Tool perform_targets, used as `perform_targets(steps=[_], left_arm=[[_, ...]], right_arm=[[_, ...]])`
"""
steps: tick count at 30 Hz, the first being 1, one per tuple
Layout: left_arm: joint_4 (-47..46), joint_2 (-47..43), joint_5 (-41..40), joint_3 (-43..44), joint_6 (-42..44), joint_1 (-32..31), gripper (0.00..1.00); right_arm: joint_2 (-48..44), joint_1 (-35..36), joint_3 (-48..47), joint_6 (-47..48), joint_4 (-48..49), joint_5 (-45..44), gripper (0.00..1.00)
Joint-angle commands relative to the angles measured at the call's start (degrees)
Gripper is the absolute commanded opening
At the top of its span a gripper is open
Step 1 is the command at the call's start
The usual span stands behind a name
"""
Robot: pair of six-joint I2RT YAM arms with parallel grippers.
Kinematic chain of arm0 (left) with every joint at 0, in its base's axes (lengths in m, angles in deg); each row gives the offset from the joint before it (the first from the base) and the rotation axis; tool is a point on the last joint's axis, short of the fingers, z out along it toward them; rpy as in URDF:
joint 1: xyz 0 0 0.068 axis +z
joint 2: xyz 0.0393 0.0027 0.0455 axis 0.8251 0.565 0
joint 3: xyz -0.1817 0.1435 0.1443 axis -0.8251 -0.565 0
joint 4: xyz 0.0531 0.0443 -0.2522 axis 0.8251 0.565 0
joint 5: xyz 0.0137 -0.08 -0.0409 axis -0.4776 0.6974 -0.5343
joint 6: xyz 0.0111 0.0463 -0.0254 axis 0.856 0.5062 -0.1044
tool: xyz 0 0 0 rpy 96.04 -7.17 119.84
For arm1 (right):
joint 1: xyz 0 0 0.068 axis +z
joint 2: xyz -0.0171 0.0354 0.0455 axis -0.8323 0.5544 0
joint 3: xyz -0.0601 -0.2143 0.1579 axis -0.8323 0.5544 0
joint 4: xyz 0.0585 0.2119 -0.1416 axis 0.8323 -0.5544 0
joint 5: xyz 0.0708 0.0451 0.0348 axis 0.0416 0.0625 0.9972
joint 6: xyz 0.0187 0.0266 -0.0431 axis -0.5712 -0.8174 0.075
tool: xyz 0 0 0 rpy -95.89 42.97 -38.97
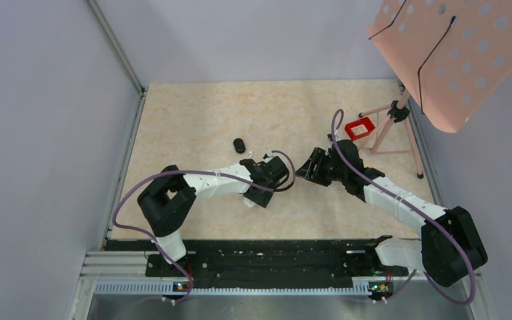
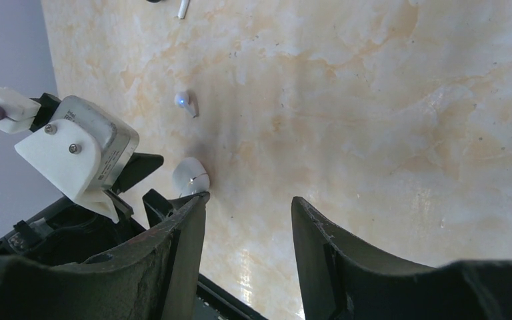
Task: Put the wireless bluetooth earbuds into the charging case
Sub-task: Pick up the charging case from the center of the board.
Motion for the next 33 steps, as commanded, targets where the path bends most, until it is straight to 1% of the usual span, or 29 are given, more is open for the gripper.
perform_targets(steps=[1,5,15,18,21,23,28,32,33], left_arm=[[2.32,-0.31,-4.16,3.21,-0.54,-1.48,0.73],[5.22,0.93,-8.04,5.46,-1.6,-3.53,0.63],[7.92,5.27,-6.59,6.88,-2.95,-4.01,0.62],[7.31,5.31,-5.65,6.27,-3.1,-4.03,0.58],[7.18,5.51,-5.79,6.15,-3.36,-4.03,0.52],[7.71,5.71,-6.93,6.5,-3.91,-4.05,0.51],[8.36,5.49,-7.68,7.5,-3.89,-4.13,0.54],[7.52,5.95,-5.81,7.51,-3.33,-4.13,0.51],[7.19,6.1,-5.48,7.39,-3.31,-4.12,0.46]], right_arm=[[-0.41,-0.58,-1.88,0.32,2.39,0.14,0.5],[-0.37,-0.56,-1.85,0.35,2.39,0.14,0.5],[-0.8,-0.59,-1.85,0.32,2.33,0.11,0.5],[-0.75,-0.6,-1.86,0.34,2.39,0.22,0.5],[-0.71,-0.6,-1.98,0.37,2.47,0.31,0.49],[-0.65,-0.54,-2.03,0.35,2.57,0.46,0.49],[-0.29,-0.59,-2.2,0.34,2.71,0.65,0.49],[0.07,-0.6,-2.47,0.29,2.81,1.07,0.49],[0.11,-0.59,-2.47,0.33,2.79,1.09,0.49]])
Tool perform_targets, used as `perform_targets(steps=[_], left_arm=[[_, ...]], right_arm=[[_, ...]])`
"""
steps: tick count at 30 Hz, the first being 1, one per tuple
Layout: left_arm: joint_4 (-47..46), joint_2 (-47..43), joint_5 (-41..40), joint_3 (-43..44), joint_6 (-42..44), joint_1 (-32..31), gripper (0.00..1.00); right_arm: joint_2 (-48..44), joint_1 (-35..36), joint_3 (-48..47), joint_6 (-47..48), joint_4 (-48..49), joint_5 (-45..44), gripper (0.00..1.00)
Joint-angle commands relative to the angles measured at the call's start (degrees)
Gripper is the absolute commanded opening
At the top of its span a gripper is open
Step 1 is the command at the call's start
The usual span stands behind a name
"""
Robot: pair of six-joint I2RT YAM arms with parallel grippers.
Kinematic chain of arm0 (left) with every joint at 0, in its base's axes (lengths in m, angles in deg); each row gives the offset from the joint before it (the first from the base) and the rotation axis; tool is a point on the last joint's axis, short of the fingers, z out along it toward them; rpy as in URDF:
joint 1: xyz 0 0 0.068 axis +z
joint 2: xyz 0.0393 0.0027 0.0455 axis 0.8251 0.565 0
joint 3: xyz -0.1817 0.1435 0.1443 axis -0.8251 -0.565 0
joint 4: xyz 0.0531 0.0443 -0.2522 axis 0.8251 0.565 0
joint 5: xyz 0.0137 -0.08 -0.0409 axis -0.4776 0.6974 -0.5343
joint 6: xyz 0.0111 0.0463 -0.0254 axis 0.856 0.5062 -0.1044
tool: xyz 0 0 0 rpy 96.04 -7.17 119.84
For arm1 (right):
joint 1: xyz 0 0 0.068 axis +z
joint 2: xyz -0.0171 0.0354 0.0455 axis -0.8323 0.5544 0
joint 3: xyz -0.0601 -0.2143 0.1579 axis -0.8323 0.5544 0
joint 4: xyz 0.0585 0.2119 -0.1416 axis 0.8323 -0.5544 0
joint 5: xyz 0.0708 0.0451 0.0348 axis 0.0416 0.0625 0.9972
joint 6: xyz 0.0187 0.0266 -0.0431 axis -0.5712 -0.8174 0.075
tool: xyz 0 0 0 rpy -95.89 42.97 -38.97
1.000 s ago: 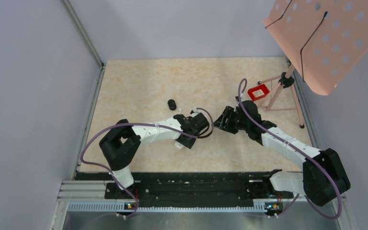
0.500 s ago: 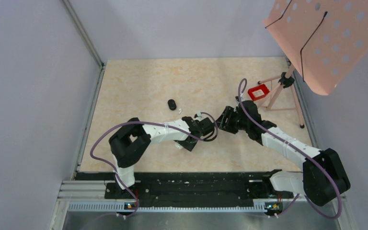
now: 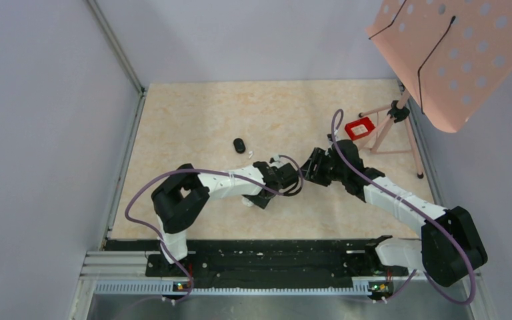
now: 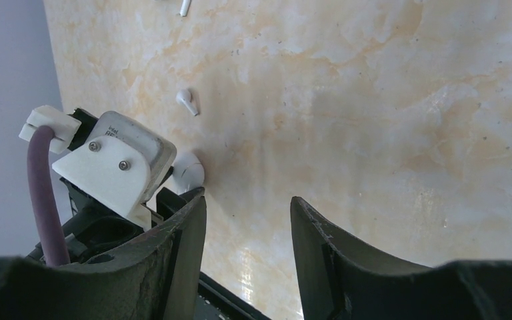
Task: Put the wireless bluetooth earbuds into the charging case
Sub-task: Pick up the charging case from the center of the board.
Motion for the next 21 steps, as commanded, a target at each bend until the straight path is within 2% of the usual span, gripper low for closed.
perform_targets(steps=[1,3,5,14,21], left_arm=[[-0.47,0.53,1.19,1.58,0.02,-0.09,0.39],[-0.89,0.67,1.0,1.3,-0.1,-0.1,0.33],[-0.98,0.95,0.69,1.17,-0.02,-0.05,0.32],[-1.2,1.57,0.9,0.5,-0.1,0.49,0.41],[-2.48,2.28,0.33,-0.69,-0.04,1.5,0.4]], right_arm=[[0.05,-0.55,-2.51,0.37,2.86,0.66,0.49],[-0.02,-0.53,-2.47,0.44,2.81,0.62,0.49],[-0.02,-0.59,-2.47,0.48,2.81,0.62,0.49],[-0.4,-0.57,-1.99,0.51,2.81,0.49,0.49],[-0.41,-0.57,-1.96,0.53,2.81,0.4,0.49]])
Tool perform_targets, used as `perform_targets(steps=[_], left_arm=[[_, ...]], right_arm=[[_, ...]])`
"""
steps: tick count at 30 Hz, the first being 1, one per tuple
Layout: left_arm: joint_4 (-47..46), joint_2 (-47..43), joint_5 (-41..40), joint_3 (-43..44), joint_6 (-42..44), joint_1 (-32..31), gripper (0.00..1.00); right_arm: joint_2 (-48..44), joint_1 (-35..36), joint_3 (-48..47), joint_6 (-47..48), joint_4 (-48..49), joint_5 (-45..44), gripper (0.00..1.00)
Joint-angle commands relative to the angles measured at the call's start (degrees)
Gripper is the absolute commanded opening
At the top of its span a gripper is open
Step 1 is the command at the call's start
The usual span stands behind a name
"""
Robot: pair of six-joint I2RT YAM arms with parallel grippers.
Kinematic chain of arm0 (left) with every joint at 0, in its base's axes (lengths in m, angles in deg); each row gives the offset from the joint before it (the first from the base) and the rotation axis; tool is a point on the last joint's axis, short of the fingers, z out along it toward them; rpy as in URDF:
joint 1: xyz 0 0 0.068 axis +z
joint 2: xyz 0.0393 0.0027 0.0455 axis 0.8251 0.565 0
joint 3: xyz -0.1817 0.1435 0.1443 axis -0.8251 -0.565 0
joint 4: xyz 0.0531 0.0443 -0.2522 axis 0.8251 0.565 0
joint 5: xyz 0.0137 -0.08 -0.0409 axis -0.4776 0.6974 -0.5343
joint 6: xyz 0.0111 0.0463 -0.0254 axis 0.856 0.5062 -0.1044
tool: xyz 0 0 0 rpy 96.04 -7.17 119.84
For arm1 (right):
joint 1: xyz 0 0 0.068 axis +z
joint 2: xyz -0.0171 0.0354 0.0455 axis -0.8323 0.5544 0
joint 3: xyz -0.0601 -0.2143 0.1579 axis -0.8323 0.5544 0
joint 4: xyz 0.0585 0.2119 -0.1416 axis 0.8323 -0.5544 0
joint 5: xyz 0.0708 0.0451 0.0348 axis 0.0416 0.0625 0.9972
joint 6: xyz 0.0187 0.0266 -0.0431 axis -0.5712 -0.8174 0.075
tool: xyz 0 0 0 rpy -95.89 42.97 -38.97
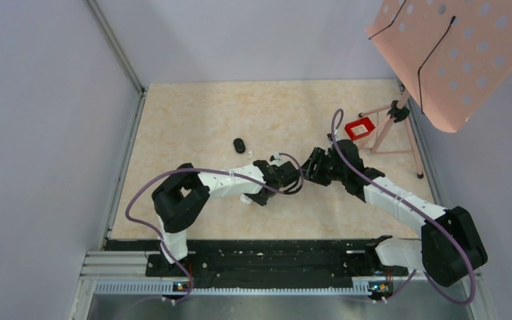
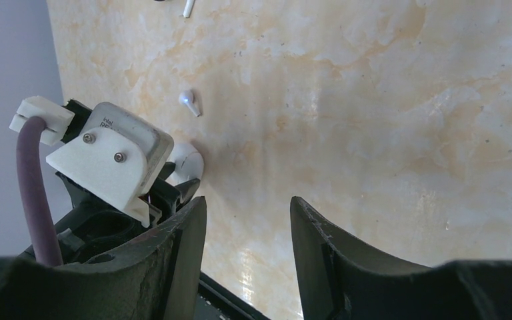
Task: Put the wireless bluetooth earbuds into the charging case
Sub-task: Pick up the charging case from the center of the board.
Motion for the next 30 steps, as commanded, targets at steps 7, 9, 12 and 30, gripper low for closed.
perform_targets(steps=[7,9,12,30], left_arm=[[-3.96,3.31,2.4,-2.68,-0.83,1.79,0.42],[-4.36,3.43,2.45,-3.12,-0.96,2.03,0.46],[-4.78,3.26,2.27,-3.6,-1.13,2.17,0.47],[-3.08,-0.43,0.76,-1.94,-1.36,2.34,0.2]], right_arm=[[-0.44,-0.51,-1.94,0.51,2.4,0.24,0.49],[-0.56,-0.57,-1.88,0.5,2.38,0.24,0.49],[-0.51,-0.58,-1.93,0.44,2.38,0.16,0.49],[-0.65,-0.58,-2.03,0.45,2.37,0.3,0.48]])
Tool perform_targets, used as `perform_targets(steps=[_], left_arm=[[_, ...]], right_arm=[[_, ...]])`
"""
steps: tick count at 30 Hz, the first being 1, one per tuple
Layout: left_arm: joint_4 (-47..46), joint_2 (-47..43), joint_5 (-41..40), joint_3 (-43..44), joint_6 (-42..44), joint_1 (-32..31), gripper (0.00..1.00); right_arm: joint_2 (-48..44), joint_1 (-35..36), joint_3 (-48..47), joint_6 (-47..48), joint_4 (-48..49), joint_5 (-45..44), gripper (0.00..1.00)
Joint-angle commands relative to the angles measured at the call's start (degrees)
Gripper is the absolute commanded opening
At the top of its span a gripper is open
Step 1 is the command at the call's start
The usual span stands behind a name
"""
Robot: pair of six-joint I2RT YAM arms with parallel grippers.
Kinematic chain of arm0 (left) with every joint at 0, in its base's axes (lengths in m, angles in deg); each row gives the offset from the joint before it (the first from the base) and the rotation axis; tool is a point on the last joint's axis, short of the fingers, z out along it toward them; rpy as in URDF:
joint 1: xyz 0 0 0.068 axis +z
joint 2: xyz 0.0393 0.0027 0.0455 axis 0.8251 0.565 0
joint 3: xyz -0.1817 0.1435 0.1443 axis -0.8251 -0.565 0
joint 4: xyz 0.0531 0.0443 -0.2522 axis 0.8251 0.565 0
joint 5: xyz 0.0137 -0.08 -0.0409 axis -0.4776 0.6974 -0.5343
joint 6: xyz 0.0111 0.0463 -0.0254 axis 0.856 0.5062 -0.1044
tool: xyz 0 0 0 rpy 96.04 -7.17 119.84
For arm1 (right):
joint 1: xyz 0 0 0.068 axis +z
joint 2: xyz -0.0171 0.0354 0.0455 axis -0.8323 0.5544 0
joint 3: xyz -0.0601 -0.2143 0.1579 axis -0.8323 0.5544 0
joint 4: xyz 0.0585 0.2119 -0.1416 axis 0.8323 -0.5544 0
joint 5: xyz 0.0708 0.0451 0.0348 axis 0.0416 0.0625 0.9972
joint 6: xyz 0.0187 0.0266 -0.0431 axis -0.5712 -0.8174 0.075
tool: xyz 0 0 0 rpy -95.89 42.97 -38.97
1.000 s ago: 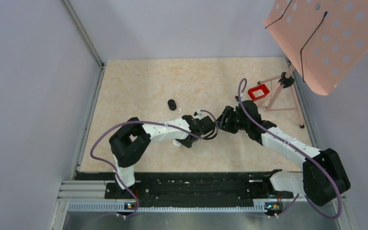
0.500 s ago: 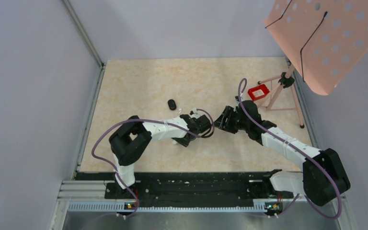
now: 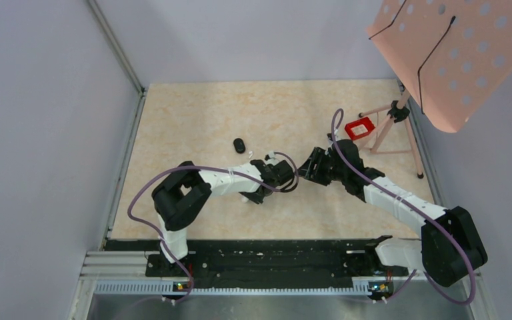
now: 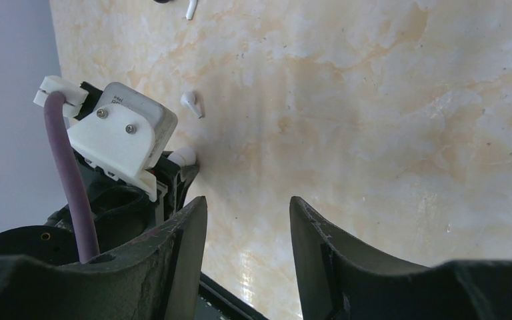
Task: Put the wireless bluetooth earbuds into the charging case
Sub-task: Pick up the charging case from the center of the board, then pass from the left arm to the right
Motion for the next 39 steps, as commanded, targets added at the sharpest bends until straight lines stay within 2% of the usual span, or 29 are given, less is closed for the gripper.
perform_targets(steps=[1,3,5,9,13,17,20,23,25,32,36,39], left_arm=[[0.1,-2.32,2.55,1.18,-1.67,0.09,0.18],[0.51,-5.28,4.44,2.55,-1.58,0.49,0.15],[-0.3,-9.08,9.72,3.38,-1.28,2.04,0.11],[-4.72,-18.64,24.93,2.45,-0.71,7.88,0.0],[-10.66,-26.4,39.91,-1.14,-0.66,14.06,0.0],[-16.31,-32.07,49.17,-4.6,-3.81,18.9,0.0],[-22.57,-35.32,56.71,-8.09,-8.38,23.7,0.0],[-32.71,-38.47,63.32,-13.21,-15.36,28.0,0.0],[-41.48,-40.09,65.92,-16.45,-20.92,29.15,0.0],[-58.46,-41.77,66.38,-21.91,-35.1,30.42,0.0],[-68.2,-41.16,66.14,-24.91,-42.68,30.43,0.0],[-69.9,-40.48,66.32,-25.2,-43.98,30.42,0.0]], right_arm=[[-0.53,-0.55,-2.08,0.41,2.01,0.32,0.48],[-0.19,-0.6,-2.19,0.49,2.14,0.9,0.48],[-0.01,-0.6,-2.29,0.51,2.57,1.6,0.48],[-0.94,-0.58,-2.29,1.01,5.55,4.26,0.48],[-2.72,-0.59,-2.69,1.12,9.0,7.21,0.49],[-3.82,-0.6,-2.45,-0.5,14.67,12.14,0.49],[-4.34,-0.59,-1.37,-3.07,22.28,15.99,0.5],[-4.99,-0.54,1.04,-7.05,32.43,20.05,0.5],[-5.03,-0.56,2.56,-10.03,37.78,21.9,0.51],[-3.05,-0.43,6.34,-19.16,55.31,26.16,0.53],[-0.92,0.67,6.4,-21.5,59.89,26.94,0.56],[0.55,2.29,5.84,-22.68,61.54,26.41,0.56]])
